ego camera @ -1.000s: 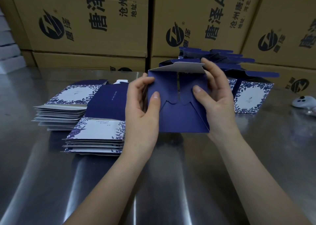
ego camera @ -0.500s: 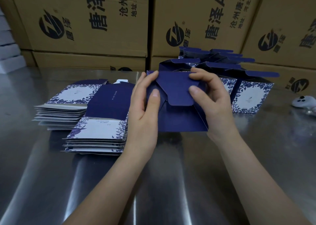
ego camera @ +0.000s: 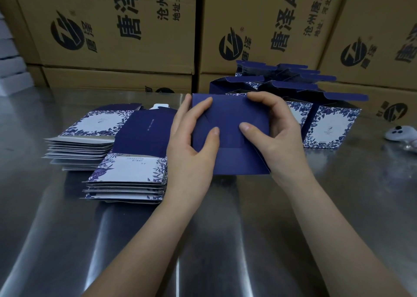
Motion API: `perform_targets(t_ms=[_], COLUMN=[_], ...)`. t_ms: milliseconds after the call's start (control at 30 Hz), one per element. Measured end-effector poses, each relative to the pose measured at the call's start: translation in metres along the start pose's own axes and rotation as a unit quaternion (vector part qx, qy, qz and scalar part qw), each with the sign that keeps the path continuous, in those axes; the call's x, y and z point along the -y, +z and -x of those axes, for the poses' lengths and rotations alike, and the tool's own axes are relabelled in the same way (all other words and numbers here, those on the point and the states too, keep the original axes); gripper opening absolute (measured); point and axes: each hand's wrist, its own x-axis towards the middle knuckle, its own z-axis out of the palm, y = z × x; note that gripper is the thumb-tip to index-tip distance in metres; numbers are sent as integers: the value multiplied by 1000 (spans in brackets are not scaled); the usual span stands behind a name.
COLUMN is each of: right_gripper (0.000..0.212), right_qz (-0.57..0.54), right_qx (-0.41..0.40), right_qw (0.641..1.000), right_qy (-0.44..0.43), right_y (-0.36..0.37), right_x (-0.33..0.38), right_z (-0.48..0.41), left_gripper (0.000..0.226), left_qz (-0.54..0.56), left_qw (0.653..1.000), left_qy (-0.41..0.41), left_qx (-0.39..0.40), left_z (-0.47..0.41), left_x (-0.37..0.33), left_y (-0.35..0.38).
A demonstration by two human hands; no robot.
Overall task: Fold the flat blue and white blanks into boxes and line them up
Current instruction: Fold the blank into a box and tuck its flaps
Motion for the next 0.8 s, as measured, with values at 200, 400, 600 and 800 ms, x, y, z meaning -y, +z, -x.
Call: perform_targets(t_ms=[200,400,600,800], right_gripper=[58,75,77,76], right_qz=[72,95,142,193], right_qx=[72,75,49,26], right_qw=[995,993,989,981], right_qy=[13,10,-3,-20], right_y=[-7,-8,-5,0], right_x=[7,9,6,4], right_z=[2,2,2,2], left_gripper=[44,54,68,81], left_qz=[18,11,13,38], left_qw=[1000,1000,1000,999], left_qy=[-7,-2,1,-23], left_qx=[4,13,3,-15], left_z=[1,1,1,1], left_x=[-4,-4,-2,3], left_y=[0,-2,-2,-1])
